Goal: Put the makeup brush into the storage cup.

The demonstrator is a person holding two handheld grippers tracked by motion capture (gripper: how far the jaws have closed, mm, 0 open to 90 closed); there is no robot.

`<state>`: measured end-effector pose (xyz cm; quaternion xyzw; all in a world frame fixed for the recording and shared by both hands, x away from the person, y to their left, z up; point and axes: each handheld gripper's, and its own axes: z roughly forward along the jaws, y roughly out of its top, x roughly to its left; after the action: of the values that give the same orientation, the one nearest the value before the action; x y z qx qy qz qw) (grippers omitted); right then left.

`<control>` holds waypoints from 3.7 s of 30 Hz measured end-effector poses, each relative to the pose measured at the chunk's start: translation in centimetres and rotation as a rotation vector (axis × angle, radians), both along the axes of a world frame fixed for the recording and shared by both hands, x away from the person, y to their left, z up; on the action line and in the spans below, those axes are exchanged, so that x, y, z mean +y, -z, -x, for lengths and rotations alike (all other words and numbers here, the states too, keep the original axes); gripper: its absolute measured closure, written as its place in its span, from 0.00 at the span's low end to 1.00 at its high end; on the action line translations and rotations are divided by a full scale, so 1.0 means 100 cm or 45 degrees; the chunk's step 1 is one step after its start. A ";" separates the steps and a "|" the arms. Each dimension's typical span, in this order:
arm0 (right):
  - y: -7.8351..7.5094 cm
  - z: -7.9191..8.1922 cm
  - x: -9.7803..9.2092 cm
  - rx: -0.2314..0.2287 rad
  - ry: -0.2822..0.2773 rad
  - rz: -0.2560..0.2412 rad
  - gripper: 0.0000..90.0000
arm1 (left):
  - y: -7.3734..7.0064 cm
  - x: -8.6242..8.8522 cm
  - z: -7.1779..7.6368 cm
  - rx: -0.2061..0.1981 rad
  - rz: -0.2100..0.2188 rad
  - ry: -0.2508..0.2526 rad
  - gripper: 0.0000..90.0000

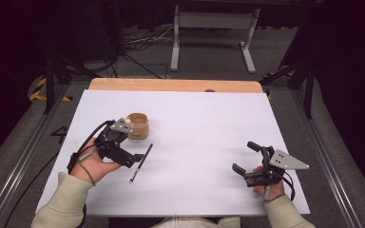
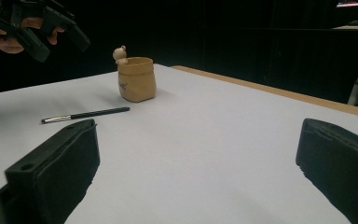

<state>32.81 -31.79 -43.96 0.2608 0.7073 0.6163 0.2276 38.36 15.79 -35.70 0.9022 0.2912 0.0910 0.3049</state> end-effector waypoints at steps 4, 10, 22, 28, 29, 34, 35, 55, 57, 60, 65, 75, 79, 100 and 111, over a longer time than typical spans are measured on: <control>0.000 0.000 0.000 0.002 0.000 0.000 0.00 | -0.002 -0.001 -0.001 0.034 -0.033 0.003 0.03; 0.001 0.000 0.001 0.002 -0.008 0.005 0.00 | -0.003 -0.006 -0.004 0.047 -0.084 0.005 0.04; 0.001 -0.001 0.001 0.005 -0.012 0.005 0.00 | -0.003 -0.016 -0.010 0.135 -0.165 0.026 0.03; 0.001 0.000 0.002 -0.005 -0.026 0.006 0.00 | 0.004 -0.025 -0.013 0.155 -0.215 0.023 0.03; 0.001 0.000 0.002 -0.004 -0.026 0.009 0.00 | 0.005 -0.026 -0.014 0.160 -0.221 0.026 0.04; 0.001 0.000 0.001 0.000 -0.020 0.003 0.00 | 0.011 -0.029 -0.017 0.181 -0.256 0.021 0.04; 0.001 0.000 0.001 0.000 -0.019 0.003 0.00 | 0.013 -0.030 -0.016 0.188 -0.265 0.015 0.05; 0.001 -0.001 0.002 0.005 -0.024 0.012 0.00 | 0.032 -0.042 -0.020 0.238 -0.361 0.032 0.09; 0.001 0.000 0.002 0.000 -0.021 0.016 0.00 | 0.034 -0.042 -0.021 0.250 -0.368 0.036 0.09; 0.001 0.000 0.002 0.001 -0.015 0.018 0.00 | 0.037 -0.043 -0.022 0.250 -0.368 0.035 0.09; 0.001 0.000 0.001 0.002 -0.009 0.021 0.00 | 0.040 -0.045 -0.023 0.268 -0.384 0.028 0.11; 0.000 0.001 0.000 0.004 -0.013 0.001 0.00 | 0.048 -0.049 -0.026 0.286 -0.399 0.035 0.13; 0.000 0.001 0.000 0.006 -0.011 -0.001 0.00 | 0.051 -0.050 -0.027 0.292 -0.408 0.041 0.15; 0.001 0.001 -0.001 0.016 -0.020 -0.021 0.00 | 0.061 -0.052 -0.031 0.329 -0.428 0.046 0.32; 0.001 0.000 -0.001 0.024 -0.022 -0.033 0.00 | 0.064 -0.051 -0.032 0.325 -0.428 0.044 0.47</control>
<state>32.77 -31.93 -44.04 0.2633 0.7037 0.6248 0.2122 41.56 10.72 -42.07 0.9494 0.2927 0.0182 0.1123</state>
